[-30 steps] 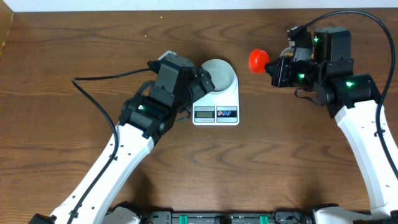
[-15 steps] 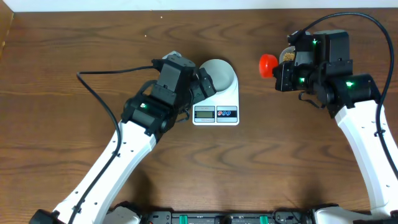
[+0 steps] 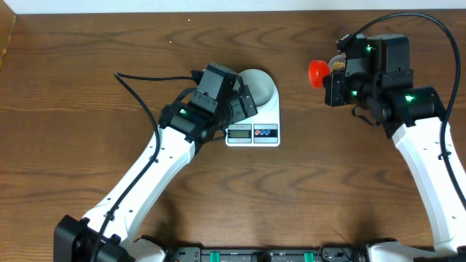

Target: Scoop item into bowl and weigh 50g on scale

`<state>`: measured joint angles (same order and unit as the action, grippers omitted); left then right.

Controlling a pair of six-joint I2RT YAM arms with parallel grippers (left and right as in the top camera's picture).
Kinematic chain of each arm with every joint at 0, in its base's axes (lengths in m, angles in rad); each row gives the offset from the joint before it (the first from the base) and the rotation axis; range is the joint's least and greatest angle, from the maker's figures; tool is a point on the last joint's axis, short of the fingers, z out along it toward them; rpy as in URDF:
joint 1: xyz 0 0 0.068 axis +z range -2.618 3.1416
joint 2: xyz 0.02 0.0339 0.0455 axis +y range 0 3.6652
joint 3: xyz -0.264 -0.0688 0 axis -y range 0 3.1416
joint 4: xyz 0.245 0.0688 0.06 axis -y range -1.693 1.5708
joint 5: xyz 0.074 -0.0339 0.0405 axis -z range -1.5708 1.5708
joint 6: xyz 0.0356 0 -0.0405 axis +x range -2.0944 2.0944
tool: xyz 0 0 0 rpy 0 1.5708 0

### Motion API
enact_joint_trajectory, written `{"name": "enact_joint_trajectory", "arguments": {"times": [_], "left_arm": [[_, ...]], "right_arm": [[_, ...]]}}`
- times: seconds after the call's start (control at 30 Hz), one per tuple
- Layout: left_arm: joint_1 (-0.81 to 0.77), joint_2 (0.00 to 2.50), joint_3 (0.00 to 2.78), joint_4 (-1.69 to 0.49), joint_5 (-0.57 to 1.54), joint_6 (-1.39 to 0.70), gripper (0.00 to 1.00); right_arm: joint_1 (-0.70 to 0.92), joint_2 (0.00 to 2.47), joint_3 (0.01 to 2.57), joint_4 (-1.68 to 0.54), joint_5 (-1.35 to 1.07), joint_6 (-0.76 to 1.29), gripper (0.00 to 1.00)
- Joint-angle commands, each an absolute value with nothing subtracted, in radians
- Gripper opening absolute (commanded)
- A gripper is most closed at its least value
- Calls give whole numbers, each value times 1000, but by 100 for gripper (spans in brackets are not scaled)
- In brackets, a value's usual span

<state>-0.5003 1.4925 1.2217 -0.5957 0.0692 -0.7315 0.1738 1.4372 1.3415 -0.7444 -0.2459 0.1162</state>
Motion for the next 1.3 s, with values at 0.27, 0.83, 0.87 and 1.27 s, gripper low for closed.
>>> {"name": "enact_joint_trajectory", "arguments": {"times": [0.27, 0.83, 0.87, 1.27], "left_arm": [[-525, 1497, 1207, -617, 176, -684, 80], [-663, 1542, 1090, -532, 73, -655, 7], [-665, 1562, 1090, -519, 74, -655, 7], [-670, 1732, 1090, -408, 66, -654, 7]], "right_arm": [[169, 1419, 1367, -692, -237, 108, 1], [169, 1419, 1367, -716, -196, 107, 1], [169, 1419, 1367, -717, -189, 107, 1], [169, 1420, 1366, -738, -162, 95, 1]]}}
